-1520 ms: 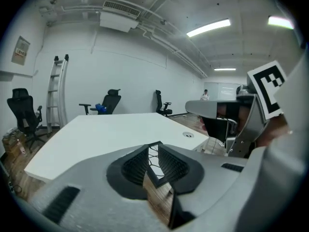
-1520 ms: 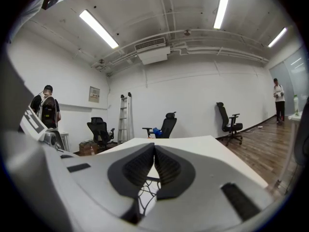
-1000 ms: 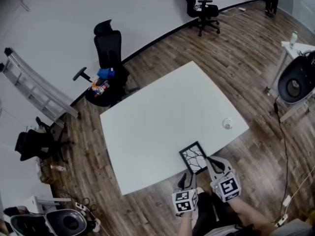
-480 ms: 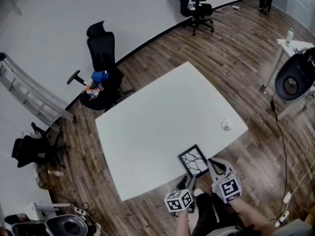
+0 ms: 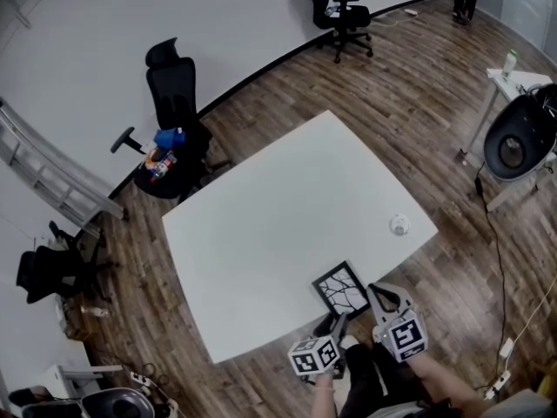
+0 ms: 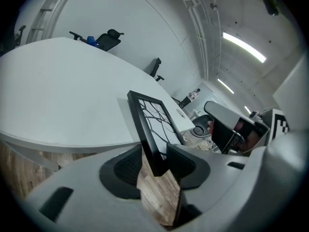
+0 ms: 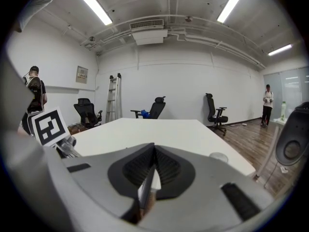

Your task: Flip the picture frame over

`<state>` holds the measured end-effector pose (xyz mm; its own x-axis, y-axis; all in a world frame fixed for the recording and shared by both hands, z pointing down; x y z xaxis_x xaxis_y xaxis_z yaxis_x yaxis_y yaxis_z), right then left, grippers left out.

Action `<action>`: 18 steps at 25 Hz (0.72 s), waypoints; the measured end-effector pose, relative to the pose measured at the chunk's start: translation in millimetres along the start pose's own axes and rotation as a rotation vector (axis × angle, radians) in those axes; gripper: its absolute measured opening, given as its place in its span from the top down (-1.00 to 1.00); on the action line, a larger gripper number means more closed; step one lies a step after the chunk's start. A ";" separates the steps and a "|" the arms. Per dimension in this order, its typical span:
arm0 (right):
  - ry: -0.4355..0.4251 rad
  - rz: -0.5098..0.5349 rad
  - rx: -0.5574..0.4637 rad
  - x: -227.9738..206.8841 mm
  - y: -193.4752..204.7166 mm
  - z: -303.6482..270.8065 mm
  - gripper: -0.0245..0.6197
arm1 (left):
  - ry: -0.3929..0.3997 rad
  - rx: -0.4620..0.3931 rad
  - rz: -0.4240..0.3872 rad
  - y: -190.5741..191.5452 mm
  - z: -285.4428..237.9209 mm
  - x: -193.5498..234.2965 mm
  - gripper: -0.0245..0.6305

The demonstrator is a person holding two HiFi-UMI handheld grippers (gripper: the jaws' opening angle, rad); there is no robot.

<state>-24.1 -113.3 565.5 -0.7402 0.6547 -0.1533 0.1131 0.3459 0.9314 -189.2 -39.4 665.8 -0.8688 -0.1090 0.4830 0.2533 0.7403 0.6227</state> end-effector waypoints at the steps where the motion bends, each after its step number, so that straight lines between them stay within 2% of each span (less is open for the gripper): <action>1: 0.003 -0.003 0.001 -2.1 1.0 -0.2 0.91 | -0.001 0.002 0.005 -0.6 -0.5 0.5 0.45; 5: 0.023 -0.020 0.002 -10.7 3.2 0.6 0.92 | -0.001 0.018 0.035 -1.3 -1.3 2.3 0.59; 13: 0.025 -0.072 -0.005 -22.9 4.9 3.3 0.91 | 0.057 -0.011 0.249 -1.0 -1.9 4.1 0.65; 18: 0.036 -0.060 0.001 -31.2 6.9 5.2 0.91 | 0.097 -0.031 0.303 -3.0 -3.4 1.9 0.67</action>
<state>3.2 -127.9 575.0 -0.7693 0.6077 -0.1970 0.0682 0.3846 0.9205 -190.1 -44.1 667.0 -0.7079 0.0496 0.7045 0.5084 0.7283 0.4595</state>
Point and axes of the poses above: the fingertips, and each gripper's own axes: z backward along the fingers, x to its left, y out of its underside, the point moved 8 cm from there along z, backward along the fingers, and after that the axes turned 10 degrees about -z, right-handed, at the moved point
